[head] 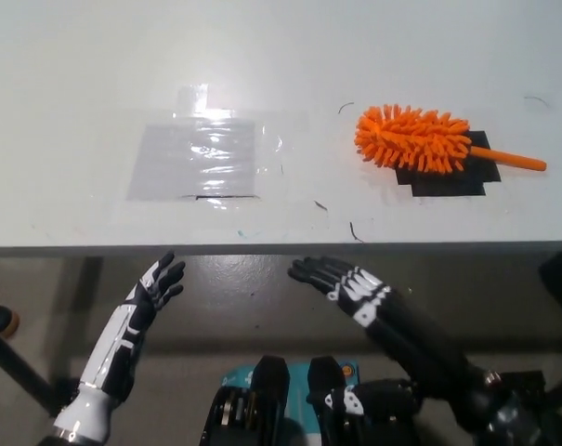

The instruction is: The robot uses it right hand to pick up an extended orange duster kept in the middle of the desk and presses its handle against the desk to collapse it

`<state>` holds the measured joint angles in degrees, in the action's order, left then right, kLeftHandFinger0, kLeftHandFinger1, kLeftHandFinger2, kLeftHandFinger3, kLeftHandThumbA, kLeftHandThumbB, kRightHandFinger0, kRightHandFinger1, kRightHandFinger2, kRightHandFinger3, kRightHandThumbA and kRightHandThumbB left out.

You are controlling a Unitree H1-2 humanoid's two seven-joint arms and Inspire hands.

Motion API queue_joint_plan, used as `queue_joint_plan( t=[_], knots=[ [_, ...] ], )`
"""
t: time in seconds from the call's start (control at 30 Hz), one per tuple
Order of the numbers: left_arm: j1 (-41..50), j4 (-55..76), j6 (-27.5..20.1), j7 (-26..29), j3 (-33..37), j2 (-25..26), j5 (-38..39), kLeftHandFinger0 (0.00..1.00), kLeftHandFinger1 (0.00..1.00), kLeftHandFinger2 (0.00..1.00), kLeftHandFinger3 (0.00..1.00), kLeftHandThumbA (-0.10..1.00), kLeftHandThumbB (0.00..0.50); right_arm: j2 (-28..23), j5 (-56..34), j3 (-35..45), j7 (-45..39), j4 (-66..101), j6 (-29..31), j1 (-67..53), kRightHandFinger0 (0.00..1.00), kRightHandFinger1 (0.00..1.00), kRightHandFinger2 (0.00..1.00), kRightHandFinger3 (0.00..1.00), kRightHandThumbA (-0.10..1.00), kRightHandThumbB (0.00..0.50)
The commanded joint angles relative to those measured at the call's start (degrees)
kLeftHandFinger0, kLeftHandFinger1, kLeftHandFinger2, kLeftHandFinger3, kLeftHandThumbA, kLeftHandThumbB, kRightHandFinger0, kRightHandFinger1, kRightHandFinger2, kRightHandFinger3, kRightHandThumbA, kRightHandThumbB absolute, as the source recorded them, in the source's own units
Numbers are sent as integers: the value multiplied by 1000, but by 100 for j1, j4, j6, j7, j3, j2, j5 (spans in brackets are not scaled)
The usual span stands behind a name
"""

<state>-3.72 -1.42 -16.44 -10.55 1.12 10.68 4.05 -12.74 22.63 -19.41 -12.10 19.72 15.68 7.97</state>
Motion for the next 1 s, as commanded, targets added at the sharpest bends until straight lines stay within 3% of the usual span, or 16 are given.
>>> queue_joint_plan(
  t=[0.0, 0.1, 0.17, 0.23, 0.27, 0.33, 0.4, 0.63, 0.7, 0.87, 0.97],
  knots=[
    [-481, -35, -120, -128, -21, 17, 252, 1000, 1000, 1000, 1000, 1000, 172, 513, -420, 704, 2545, 1144, 1125, -136, 1000, 1000, 1000, 1000, 1000, 127],
    [-501, -22, -111, -113, -11, 5, 221, 1000, 1000, 1000, 1000, 1000, 195, 650, -715, 948, 2284, 572, 1125, -278, 1000, 1000, 1000, 1000, 1000, 134],
    [-492, 6, -105, -110, -16, 7, 234, 1000, 1000, 1000, 1000, 1000, 181, 668, -1335, 1103, 1908, -95, 1125, -269, 1000, 1000, 1000, 1000, 1000, 102],
    [-477, 20, -123, -98, -19, 12, 221, 1000, 1000, 1000, 1000, 1000, 162, 716, -1594, 1269, 1500, -621, 1125, -254, 1000, 1000, 1000, 1000, 1000, 127],
    [-472, 27, -119, -97, -24, 3, 248, 1000, 1000, 1000, 1000, 1000, 163, 709, -1702, 1327, 1282, -797, 853, -253, 1000, 1000, 1000, 1000, 1000, 166],
    [-479, 3, -175, -109, -13, 6, 252, 1000, 1000, 1000, 1000, 1000, 154, 699, -1973, 1390, 911, -926, 117, -243, 1000, 1000, 1000, 1000, 1000, 149],
    [-515, -28, -185, -100, -13, -1, 247, 1000, 1000, 1000, 1000, 1000, 162, 714, -2235, 1439, 726, -1193, -103, -136, 1000, 1000, 1000, 1000, 1000, 119],
    [-467, 4, -202, -97, -21, 10, 261, 1000, 1000, 1000, 1000, 1000, 169, 739, -2786, 1564, 303, -1921, -636, 143, 1000, 1000, 1000, 1000, 1000, 140],
    [-419, 36, -187, -88, -31, 25, 246, 1000, 1000, 1000, 1000, 1000, 170, 724, -3092, 1591, 117, -1954, -1085, 156, 1000, 1000, 1000, 1000, 1000, 144],
    [-248, 130, -185, -77, -28, 37, 209, 1000, 1000, 1000, 1000, 1000, 153, 673, -3064, 1572, 56, -1798, -1657, -1, 1000, 1000, 1000, 1000, 1000, 94],
    [-151, 195, -173, -84, -30, 68, 194, 1000, 1000, 1000, 1000, 1000, 147, 708, -3424, 1592, -75, -1604, -1815, -262, 1000, 1000, 1000, 1000, 1000, 108]
  ],
)
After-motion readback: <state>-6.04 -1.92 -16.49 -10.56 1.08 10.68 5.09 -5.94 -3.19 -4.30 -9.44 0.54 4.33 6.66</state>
